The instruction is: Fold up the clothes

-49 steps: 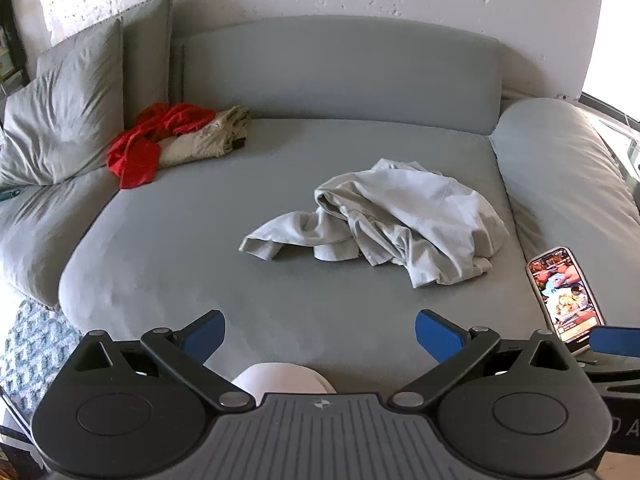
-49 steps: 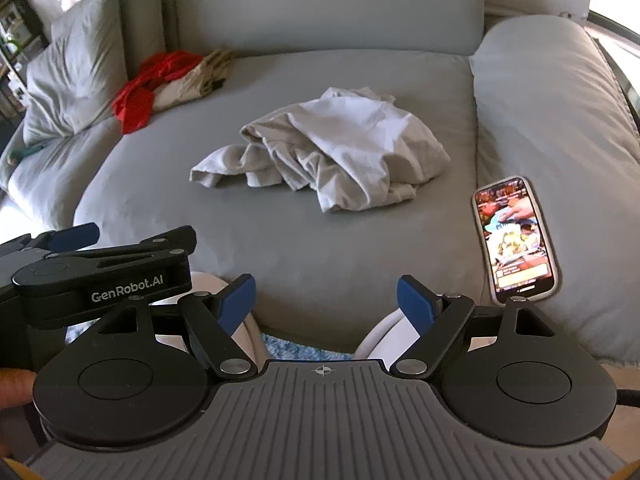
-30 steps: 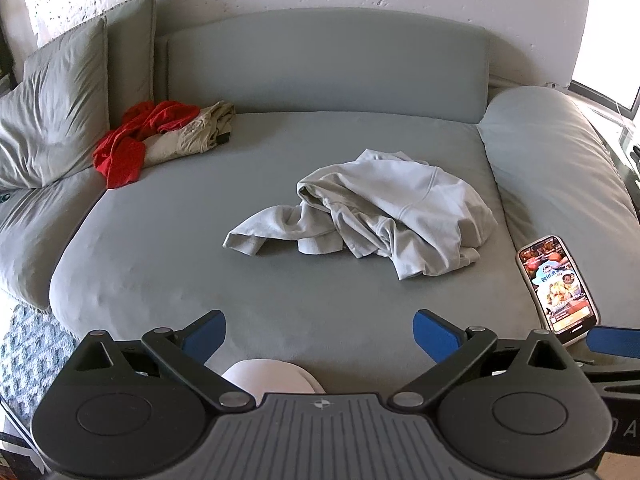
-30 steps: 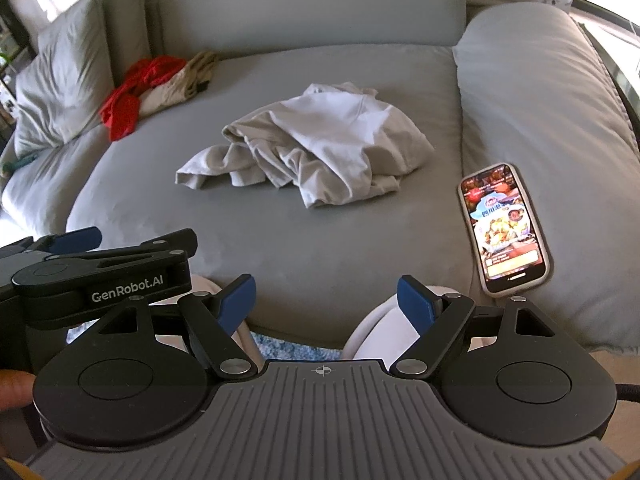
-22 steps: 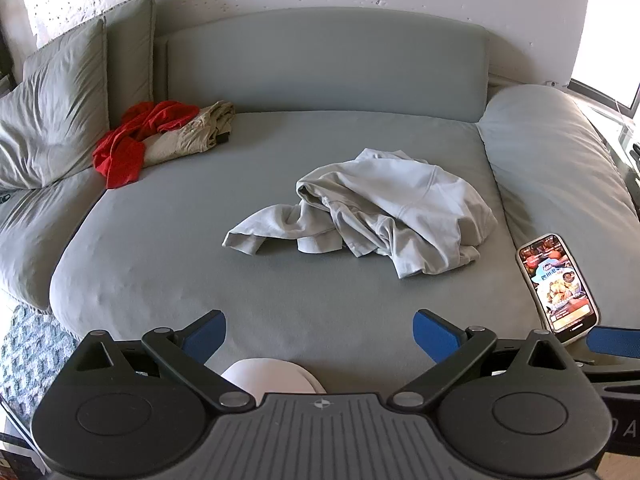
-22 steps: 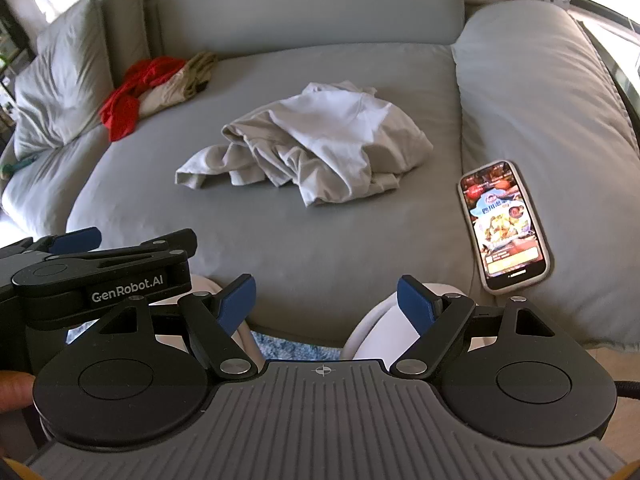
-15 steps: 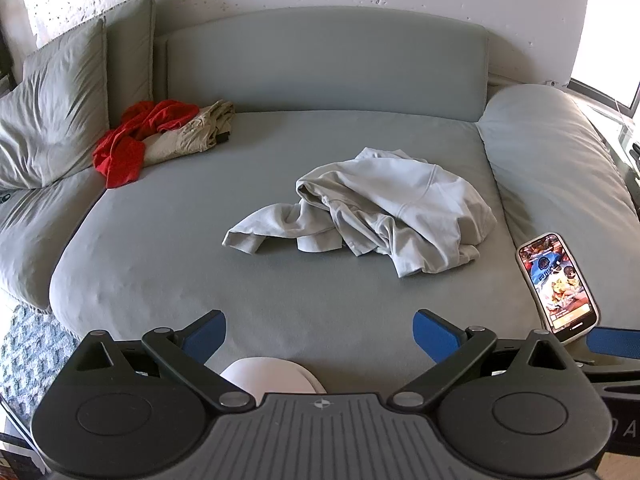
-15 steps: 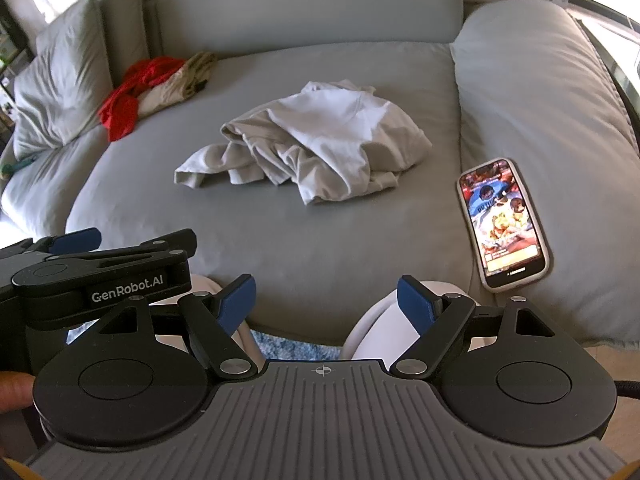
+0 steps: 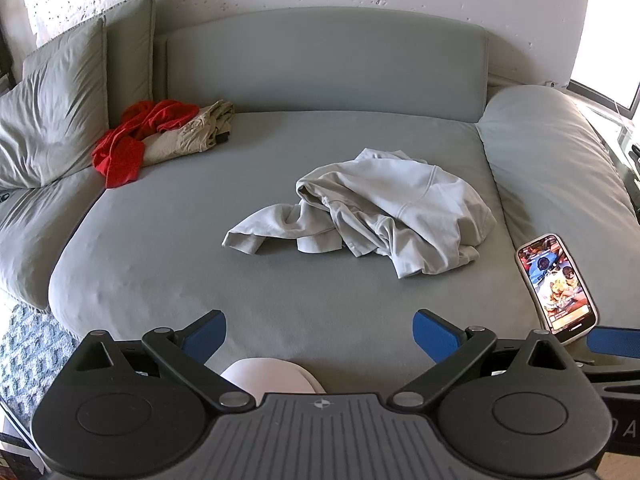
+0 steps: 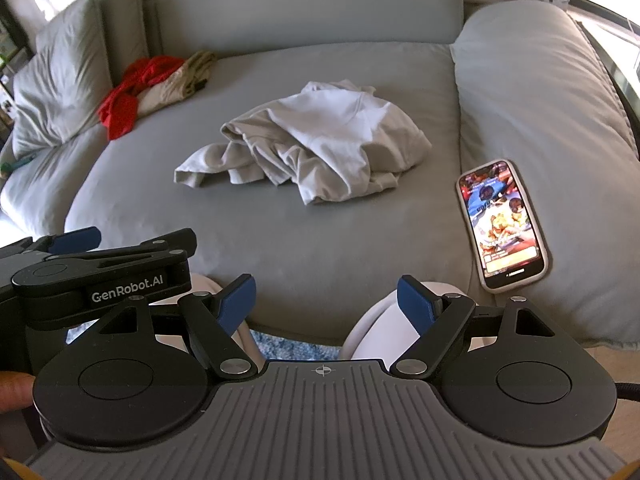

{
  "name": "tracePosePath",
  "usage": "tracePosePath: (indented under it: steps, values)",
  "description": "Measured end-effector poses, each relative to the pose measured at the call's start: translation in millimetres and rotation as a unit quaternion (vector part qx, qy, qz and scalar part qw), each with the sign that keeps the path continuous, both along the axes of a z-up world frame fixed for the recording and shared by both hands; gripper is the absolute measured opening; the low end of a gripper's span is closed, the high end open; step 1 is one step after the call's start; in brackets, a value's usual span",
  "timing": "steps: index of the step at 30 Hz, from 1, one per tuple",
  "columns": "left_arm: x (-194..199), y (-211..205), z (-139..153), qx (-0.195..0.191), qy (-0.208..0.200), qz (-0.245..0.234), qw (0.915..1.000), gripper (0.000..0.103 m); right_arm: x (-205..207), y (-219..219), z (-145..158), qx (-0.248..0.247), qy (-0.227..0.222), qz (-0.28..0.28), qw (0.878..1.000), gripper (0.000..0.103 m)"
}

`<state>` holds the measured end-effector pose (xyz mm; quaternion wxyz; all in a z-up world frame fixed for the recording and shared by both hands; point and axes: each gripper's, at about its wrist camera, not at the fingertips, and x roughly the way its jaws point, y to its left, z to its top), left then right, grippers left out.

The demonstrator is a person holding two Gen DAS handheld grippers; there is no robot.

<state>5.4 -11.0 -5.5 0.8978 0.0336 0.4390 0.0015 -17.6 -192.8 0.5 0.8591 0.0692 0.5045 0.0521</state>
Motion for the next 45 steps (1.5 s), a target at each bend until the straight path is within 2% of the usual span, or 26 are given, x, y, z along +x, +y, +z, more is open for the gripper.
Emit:
tracePosePath:
  steps: [21, 26, 31, 33, 36, 41, 45]
  values:
    - [3, 1, -3, -0.002, 0.006, 0.001, 1.0000, 0.099, 1, 1, 0, 0.001, -0.002, 0.002, 1.000, 0.083]
    - [7, 6, -14, -0.016, 0.023, 0.005, 0.9996, 0.101, 5, -1, -9, 0.008, 0.014, 0.000, 1.000, 0.083]
    - [15, 11, -26, -0.005, 0.027, 0.009, 0.9996, 0.101, 14, -5, -22, 0.001, 0.013, -0.017, 1.000, 0.084]
    - [21, 13, -32, -0.004, 0.022, 0.006, 0.9997, 0.101, 20, -10, -28, 0.013, 0.023, -0.032, 0.999, 0.084]
    - [31, 15, -44, -0.003, 0.005, -0.004, 1.0000, 0.101, 34, -22, -37, 0.025, -0.014, -0.055, 0.998, 0.084]
    - [52, 13, -63, -0.004, -0.015, -0.022, 0.9996, 0.101, 70, -67, -55, -0.027, -0.120, -0.127, 0.984, 0.084]
    - [77, 10, -80, -0.005, -0.008, -0.023, 0.9997, 0.101, 107, -109, -86, 0.013, -0.134, -0.209, 0.969, 0.084]
